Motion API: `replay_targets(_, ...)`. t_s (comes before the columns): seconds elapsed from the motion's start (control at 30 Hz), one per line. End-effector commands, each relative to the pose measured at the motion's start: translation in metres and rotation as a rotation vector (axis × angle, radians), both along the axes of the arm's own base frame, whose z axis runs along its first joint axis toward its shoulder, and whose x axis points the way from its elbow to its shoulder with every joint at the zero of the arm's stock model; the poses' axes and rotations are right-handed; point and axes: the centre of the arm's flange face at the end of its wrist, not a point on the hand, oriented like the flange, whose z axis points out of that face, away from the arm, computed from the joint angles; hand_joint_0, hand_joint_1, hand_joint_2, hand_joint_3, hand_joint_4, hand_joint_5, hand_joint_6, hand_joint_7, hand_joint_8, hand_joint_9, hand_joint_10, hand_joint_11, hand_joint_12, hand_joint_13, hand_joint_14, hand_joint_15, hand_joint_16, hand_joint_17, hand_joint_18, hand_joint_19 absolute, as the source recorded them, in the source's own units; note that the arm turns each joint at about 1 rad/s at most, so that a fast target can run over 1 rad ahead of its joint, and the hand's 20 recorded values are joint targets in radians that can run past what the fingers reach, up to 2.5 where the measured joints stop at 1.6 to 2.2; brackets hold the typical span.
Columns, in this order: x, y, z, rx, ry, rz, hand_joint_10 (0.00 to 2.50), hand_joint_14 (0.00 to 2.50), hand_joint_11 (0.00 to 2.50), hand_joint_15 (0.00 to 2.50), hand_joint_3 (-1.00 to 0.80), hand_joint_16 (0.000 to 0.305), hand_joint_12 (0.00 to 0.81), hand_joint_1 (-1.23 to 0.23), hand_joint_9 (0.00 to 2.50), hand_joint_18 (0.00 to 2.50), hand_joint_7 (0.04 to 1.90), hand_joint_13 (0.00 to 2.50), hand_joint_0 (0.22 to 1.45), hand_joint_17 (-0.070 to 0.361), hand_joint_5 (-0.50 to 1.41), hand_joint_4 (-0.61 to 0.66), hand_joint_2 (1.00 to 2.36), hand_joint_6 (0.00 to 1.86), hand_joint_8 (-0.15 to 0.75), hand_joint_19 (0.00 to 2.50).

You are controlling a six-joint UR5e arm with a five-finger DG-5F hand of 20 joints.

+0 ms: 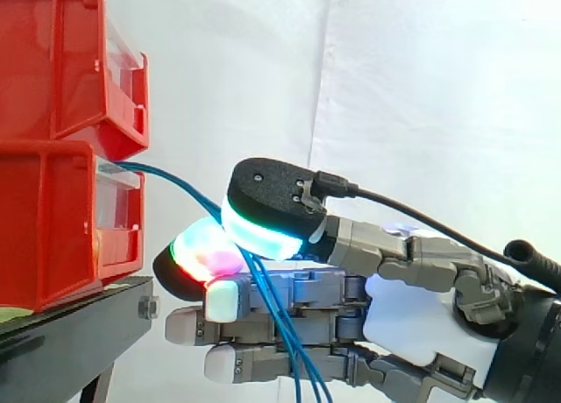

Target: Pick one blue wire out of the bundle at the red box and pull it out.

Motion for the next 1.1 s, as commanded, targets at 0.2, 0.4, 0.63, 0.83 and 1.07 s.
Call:
replay_targets(0.2, -0.0002, 0.0003, 0.0000, 0.000, 0.002, 0.001, 0.02, 0.01, 0.60, 0.42, -0.15, 0.048, 0.382, -0.83, 0.93, 0.54, 1.05, 0.58, 0.64, 0.109, -0.13, 0.25, 1.01, 0.75, 0.262, 0.50)
replay_targets(0.4, 0.0000, 0.0003, -0.0006, 0.001, -0.001, 0.001, 0.01, 0.02, 0.52, 0.40, -0.07, 0.051, 0.390, -0.82, 0.94, 0.56, 1.04, 0.59, 0.64, 0.114, -0.11, 0.32, 1.01, 0.70, 0.262, 0.50)
replay_targets(0.63, 0.0000, 0.0002, 0.0005, 0.002, -0.003, -0.001, 0.02, 0.01, 0.59, 0.42, -0.06, 0.050, 0.391, -0.72, 0.94, 0.55, 1.07, 0.59, 0.66, 0.113, -0.11, 0.32, 1.01, 0.68, 0.274, 0.50)
replay_targets(0.83, 0.0005, -0.0009, 0.0014, 0.003, -0.006, -0.002, 0.02, 0.02, 0.71, 0.43, -0.11, 0.048, 0.381, -0.81, 0.92, 0.53, 0.81, 0.57, 0.64, 0.108, -0.16, 0.38, 1.01, 0.83, 0.278, 0.50)
replay_targets(1.07, 0.0017, 0.0017, 0.0034, 0.007, -0.011, 0.001, 0.02, 0.02, 0.75, 0.44, -0.38, 0.043, 0.354, -0.80, 1.05, 0.51, 0.98, 0.58, 0.59, 0.096, -0.13, 0.25, 1.01, 0.86, 0.254, 0.53)
